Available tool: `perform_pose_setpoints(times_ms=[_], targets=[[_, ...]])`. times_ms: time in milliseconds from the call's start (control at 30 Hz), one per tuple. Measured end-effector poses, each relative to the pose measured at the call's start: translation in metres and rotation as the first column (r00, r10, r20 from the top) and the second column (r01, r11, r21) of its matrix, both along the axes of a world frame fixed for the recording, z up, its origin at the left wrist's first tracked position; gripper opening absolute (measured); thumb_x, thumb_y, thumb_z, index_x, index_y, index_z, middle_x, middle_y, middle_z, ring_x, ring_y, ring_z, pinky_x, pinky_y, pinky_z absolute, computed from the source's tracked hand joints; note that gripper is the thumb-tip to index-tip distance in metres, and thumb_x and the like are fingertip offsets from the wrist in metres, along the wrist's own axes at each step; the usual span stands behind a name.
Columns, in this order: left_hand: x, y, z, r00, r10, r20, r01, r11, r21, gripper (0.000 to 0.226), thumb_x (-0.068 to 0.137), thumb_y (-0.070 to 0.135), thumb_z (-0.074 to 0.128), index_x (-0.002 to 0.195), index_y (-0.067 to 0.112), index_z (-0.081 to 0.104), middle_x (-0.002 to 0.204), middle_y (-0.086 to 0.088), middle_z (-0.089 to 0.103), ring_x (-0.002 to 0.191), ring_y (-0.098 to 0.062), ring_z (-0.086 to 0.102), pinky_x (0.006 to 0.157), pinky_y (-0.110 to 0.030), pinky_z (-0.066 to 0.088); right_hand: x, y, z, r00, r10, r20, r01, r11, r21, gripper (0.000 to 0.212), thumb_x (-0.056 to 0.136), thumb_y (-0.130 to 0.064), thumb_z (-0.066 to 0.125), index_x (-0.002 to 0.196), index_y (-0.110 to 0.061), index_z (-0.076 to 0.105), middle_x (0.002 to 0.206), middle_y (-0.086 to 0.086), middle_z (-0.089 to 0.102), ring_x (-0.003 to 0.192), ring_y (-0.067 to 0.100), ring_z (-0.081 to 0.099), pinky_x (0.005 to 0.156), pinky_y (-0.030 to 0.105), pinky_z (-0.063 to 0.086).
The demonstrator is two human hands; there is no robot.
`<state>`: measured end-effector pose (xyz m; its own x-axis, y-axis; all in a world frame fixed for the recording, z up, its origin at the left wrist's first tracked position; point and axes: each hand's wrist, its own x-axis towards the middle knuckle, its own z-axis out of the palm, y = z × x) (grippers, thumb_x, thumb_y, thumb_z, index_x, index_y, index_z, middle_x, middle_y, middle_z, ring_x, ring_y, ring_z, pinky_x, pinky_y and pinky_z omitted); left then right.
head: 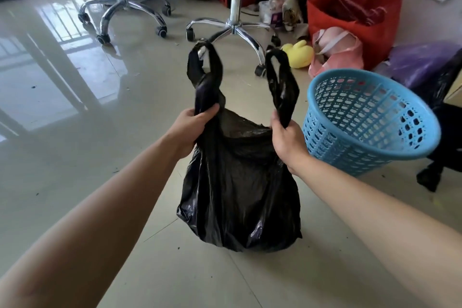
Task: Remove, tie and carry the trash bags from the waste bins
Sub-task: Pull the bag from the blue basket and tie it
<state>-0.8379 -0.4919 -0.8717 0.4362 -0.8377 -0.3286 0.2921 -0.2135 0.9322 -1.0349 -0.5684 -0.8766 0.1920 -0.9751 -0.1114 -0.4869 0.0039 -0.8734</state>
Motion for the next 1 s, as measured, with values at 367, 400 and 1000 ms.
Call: perform_pose_setpoints(times_ms=[367, 400, 1000], targets=[[0.008, 0.005, 0.022, 0.904, 0.015, -0.427, -0.121, 0.968, -0.222, 0.036, 0.098, 0.044, 0.057, 0.101, 0.008, 0.060, 0.050, 0.002, 0.033, 0.047, -0.013, 0.052, 0.081, -0.038, 0.060, 0.012, 0.005, 0.014, 0.964, 0.208, -0.163, -0.247, 0.927, -0.282, 0.041, 0.103, -0.037, 0.044, 0.080, -0.005, 0.055, 0.084, 0.006, 0.055, 0.080, 0.023, 0.052, 0.070, 0.032, 0.036], [0.007, 0.005, 0.023, 0.894, 0.001, -0.448, -0.119, 0.965, -0.234, 0.032, 0.098, 0.042, 0.057, 0.106, 0.011, 0.060, 0.051, 0.005, 0.024, 0.042, -0.010, 0.041, 0.075, -0.035, 0.059, 0.013, 0.006, 0.013, 0.949, 0.238, -0.207, -0.289, 0.918, -0.270, 0.042, 0.103, -0.038, 0.043, 0.071, -0.011, 0.049, 0.074, 0.003, 0.052, 0.072, 0.023, 0.051, 0.062, 0.033, 0.034], [-0.008, 0.031, 0.030, 0.932, -0.330, -0.147, 0.330, 0.944, -0.026, 0.034, 0.098, 0.043, 0.057, 0.075, 0.022, 0.044, 0.067, 0.002, 0.016, 0.053, -0.012, 0.018, 0.054, -0.028, 0.042, 0.016, 0.010, 0.012, 0.595, 0.352, -0.723, -0.688, 0.688, -0.231, 0.029, 0.100, -0.044, 0.042, 0.085, -0.019, 0.045, 0.077, -0.001, 0.054, 0.073, 0.027, 0.053, 0.063, 0.036, 0.036]])
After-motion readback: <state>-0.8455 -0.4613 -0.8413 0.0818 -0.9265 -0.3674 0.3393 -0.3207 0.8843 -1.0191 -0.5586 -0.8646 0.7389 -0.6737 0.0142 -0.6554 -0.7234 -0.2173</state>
